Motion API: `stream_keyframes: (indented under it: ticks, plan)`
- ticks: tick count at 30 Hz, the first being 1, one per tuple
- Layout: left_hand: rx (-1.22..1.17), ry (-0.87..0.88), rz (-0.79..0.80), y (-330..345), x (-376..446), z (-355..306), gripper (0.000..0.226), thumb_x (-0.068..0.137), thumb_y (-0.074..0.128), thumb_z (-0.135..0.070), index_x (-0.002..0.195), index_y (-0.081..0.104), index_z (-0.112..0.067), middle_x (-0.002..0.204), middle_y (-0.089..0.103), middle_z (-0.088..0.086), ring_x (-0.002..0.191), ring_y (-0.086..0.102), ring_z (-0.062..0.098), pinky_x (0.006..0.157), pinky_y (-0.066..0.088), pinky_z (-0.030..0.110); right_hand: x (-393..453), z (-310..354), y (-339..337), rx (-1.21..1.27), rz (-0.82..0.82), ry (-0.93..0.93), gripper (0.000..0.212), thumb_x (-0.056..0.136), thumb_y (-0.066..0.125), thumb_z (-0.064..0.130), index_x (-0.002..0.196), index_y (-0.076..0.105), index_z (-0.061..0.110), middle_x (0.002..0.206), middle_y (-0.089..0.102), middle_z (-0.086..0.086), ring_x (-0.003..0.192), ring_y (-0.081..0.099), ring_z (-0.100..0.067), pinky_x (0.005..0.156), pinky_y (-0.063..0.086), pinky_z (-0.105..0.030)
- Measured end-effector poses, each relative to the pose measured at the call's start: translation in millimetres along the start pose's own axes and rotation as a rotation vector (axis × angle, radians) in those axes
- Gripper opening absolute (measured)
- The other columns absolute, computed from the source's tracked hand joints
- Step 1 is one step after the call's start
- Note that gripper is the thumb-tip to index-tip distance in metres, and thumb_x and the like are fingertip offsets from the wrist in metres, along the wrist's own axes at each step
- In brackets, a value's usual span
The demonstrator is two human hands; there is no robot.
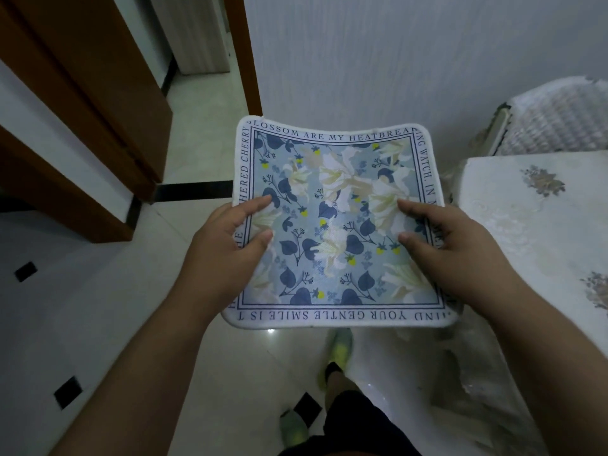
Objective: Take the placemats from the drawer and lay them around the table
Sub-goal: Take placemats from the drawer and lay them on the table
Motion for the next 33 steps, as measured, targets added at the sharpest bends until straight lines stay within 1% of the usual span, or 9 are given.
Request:
stream_keyframes:
  ticks: [2, 6, 10, 12, 17, 21, 24, 28, 33]
  plan:
    - [0.021, -0.01, 0.011, 4.9, 25.2, -0.4, 0.045, 0.095, 0.069, -0.025, 0.135, 0.061, -0.042, 0.124, 0.052, -0.021, 0.104, 0.042, -0.032, 0.091, 0.037, 0.005, 25.6, -3.7, 1.6, 0.015, 0.001, -0.002, 0.048, 0.092, 0.07, 0.033, 0.137, 0.058, 0.041, 0.119, 0.049, 0.018, 0.108, 0.045, 0.003, 0.099, 0.035, -0.02]
    - [0.007, -0.025, 0.008, 15.8, 78.2, -8.1, 0.045, 0.094, 0.07, -0.024, 0.134, 0.062, -0.042, 0.126, 0.054, -0.023, 0.115, 0.049, -0.018, 0.101, 0.045, 0.022, 82.9, -15.7, 1.0, 0.065, 0.009, -0.006, 0.048, 0.092, 0.07, 0.033, 0.136, 0.057, 0.044, 0.118, 0.051, 0.019, 0.104, 0.045, 0.007, 0.094, 0.035, -0.017]
    - [0.036, 0.004, 0.015, 36.6, 135.0, -29.7, 0.045, 0.094, 0.07, -0.024, 0.135, 0.062, -0.041, 0.12, 0.054, -0.024, 0.114, 0.053, -0.009, 0.105, 0.044, 0.026, 137.8, -29.4, -13.8, 0.083, -0.013, 0.006, 0.047, 0.092, 0.069, 0.033, 0.137, 0.057, 0.043, 0.119, 0.05, 0.019, 0.104, 0.045, 0.005, 0.094, 0.035, -0.018]
    - [0.063, 0.036, 0.029, 49.1, 162.7, -43.4, 0.045, 0.094, 0.07, -0.023, 0.136, 0.061, -0.039, 0.12, 0.053, -0.019, 0.116, 0.051, -0.004, 0.103, 0.043, 0.022, 161.1, -36.5, -25.4, 0.068, -0.014, 0.019, 0.047, 0.093, 0.068, 0.033, 0.138, 0.056, 0.043, 0.12, 0.049, 0.017, 0.107, 0.046, 0.002, 0.096, 0.035, -0.019]
    - [0.044, 0.09, 0.035, 75.8, 215.9, -71.6, 0.044, 0.094, 0.069, -0.022, 0.135, 0.062, -0.037, 0.115, 0.051, -0.023, 0.106, 0.051, -0.012, 0.089, 0.036, 0.001, 205.7, -50.3, -61.7, 0.056, -0.075, 0.04, 0.047, 0.092, 0.068, 0.033, 0.137, 0.057, 0.043, 0.122, 0.05, 0.016, 0.109, 0.045, 0.002, 0.098, 0.034, -0.019]
    - [-0.002, 0.116, 0.07, 94.5, 256.0, -84.3, 0.044, 0.094, 0.069, -0.024, 0.132, 0.062, -0.044, 0.115, 0.05, -0.031, 0.107, 0.047, -0.024, 0.092, 0.037, 0.004, 227.3, -62.0, -78.8, 0.065, -0.126, 0.076, 0.047, 0.092, 0.069, 0.033, 0.136, 0.058, 0.043, 0.123, 0.052, 0.016, 0.11, 0.046, 0.001, 0.099, 0.035, -0.02]
    - [-0.017, 0.167, 0.124, 112.3, 289.6, -94.4, 0.043, 0.095, 0.069, -0.022, 0.132, 0.063, -0.042, 0.115, 0.052, -0.027, 0.103, 0.047, -0.027, 0.082, 0.035, -0.006, 240.8, -73.5, -87.5, 0.078, -0.174, 0.132, 0.046, 0.092, 0.069, 0.034, 0.135, 0.058, 0.044, 0.12, 0.052, 0.018, 0.108, 0.048, 0.002, 0.096, 0.035, -0.019]
    - [-0.006, 0.238, 0.213, 138.7, 341.3, -108.1, 0.043, 0.095, 0.069, -0.024, 0.133, 0.062, -0.043, 0.117, 0.054, -0.019, 0.102, 0.052, -0.014, 0.078, 0.032, -0.01, 258.6, -83.2, -99.9, 0.057, -0.253, 0.207, 0.047, 0.091, 0.069, 0.035, 0.136, 0.058, 0.043, 0.12, 0.052, 0.018, 0.109, 0.049, 0.001, 0.098, 0.039, -0.021]
    - [-0.097, 0.331, 0.337, 165.3, 410.8, -122.6, 0.043, 0.095, 0.069, -0.023, 0.13, 0.062, -0.046, 0.117, 0.052, -0.029, 0.101, 0.045, -0.031, 0.077, 0.031, -0.01, 288.4, -85.0, -112.2, 0.046, -0.365, 0.32, 0.046, 0.091, 0.07, 0.035, 0.135, 0.059, 0.043, 0.128, 0.058, 0.013, 0.116, 0.055, -0.006, 0.104, 0.044, -0.03]
Point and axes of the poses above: each hand's wrist, its own x-axis towards the middle knuckle, its own y-axis out of the palm, z = x × y, the point moved 7 cm from there along x, towards the middle knuckle
